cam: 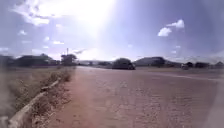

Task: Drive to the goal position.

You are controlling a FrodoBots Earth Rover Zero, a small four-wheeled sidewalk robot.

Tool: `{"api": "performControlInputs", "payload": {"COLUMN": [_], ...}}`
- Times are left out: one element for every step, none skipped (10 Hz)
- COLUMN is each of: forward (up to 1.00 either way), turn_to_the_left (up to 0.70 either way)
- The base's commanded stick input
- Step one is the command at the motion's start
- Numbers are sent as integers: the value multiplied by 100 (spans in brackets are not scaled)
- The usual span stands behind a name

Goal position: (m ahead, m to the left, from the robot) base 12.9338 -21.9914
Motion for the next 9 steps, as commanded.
{"api": "performControlInputs", "payload": {"forward": [0,0,0,0,0,0,0,0,0], "turn_to_the_left": [-85,-85,-85,-85,-85,-80,-21,-7,0]}}
